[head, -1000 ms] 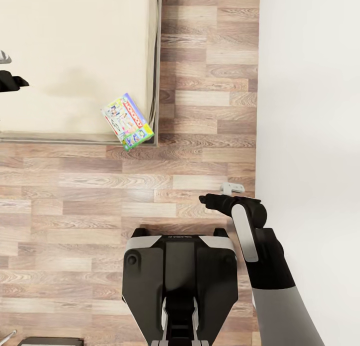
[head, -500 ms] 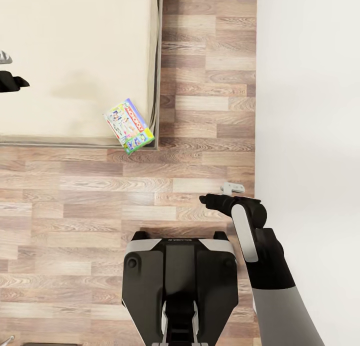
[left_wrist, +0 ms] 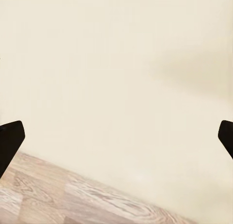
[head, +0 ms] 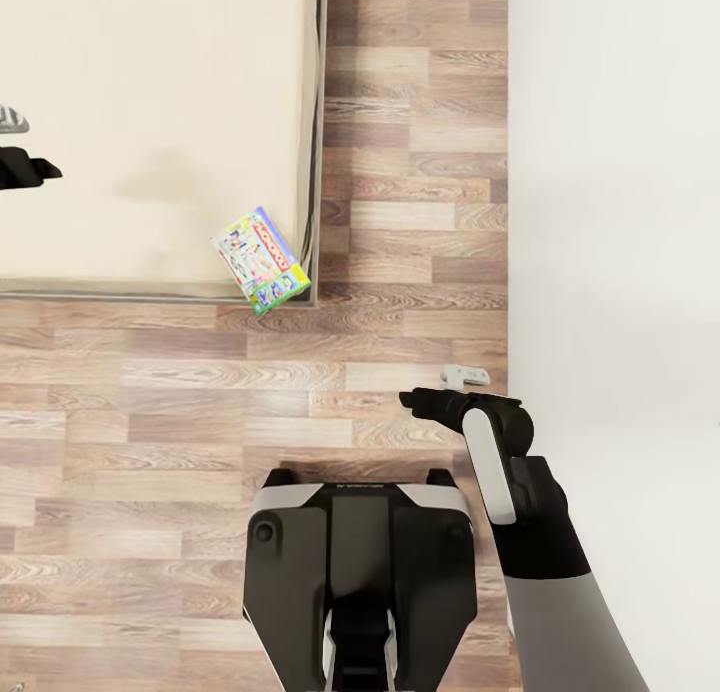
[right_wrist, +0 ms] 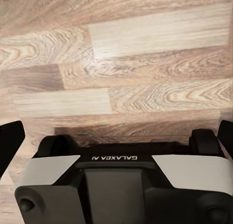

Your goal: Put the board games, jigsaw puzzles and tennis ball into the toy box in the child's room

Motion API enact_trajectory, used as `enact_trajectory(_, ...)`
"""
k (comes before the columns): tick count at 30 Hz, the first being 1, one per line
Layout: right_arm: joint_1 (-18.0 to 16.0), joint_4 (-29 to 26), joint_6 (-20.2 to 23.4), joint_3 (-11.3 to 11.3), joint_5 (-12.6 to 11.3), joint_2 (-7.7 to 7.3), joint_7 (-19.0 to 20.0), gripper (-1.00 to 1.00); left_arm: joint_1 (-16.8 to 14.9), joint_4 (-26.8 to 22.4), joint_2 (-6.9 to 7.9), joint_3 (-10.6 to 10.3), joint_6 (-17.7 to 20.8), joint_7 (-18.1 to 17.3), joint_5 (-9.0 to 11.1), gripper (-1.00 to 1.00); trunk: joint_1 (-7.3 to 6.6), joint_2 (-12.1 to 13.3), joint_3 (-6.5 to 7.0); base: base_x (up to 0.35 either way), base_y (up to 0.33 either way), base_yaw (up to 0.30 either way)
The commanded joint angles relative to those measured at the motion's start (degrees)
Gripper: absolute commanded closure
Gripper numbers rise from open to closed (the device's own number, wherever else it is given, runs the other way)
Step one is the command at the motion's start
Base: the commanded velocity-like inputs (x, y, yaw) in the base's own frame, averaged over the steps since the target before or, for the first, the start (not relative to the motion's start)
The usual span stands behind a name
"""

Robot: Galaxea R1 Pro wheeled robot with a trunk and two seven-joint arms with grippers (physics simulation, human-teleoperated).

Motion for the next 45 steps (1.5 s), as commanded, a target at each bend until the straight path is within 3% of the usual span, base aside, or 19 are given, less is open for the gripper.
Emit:
enact_trajectory(1,-0.03,-0.04,0.16,0.05,-0.57,0.01,-0.6,-1.0,0.04,-0.04,0.0,0.11,0.25,-0.33,-0.14,-1.0,0.04,-0.09,0.04,0.0,0.0,0.0)
enact_trajectory(14,-0.01,-0.04,0.16,0.05,-0.55,0.01,-0.6,-1.0,0.73,-0.04,-0.07,0.1,0.17,-0.32,-0.07,-1.0,0.04,-0.09,1.26,0.0,0.0,0.0)
enact_trajectory(33,-0.2,-0.04,0.16,-0.17,-0.52,0.01,-0.6,-1.0,6.64,-0.04,-0.05,0.12,-0.59,-0.15,-0.16,-1.0,0.04,-0.09,3.04,0.0,0.0,0.0)
enact_trajectory(45,0.63,-0.04,0.16,-0.24,-0.46,0.01,-0.69,-1.0,7.68,0.04,0.08,0.24,-0.47,0.01,-0.31,-1.0,0.04,-0.09,4.17,0.0,0.0,0.0)
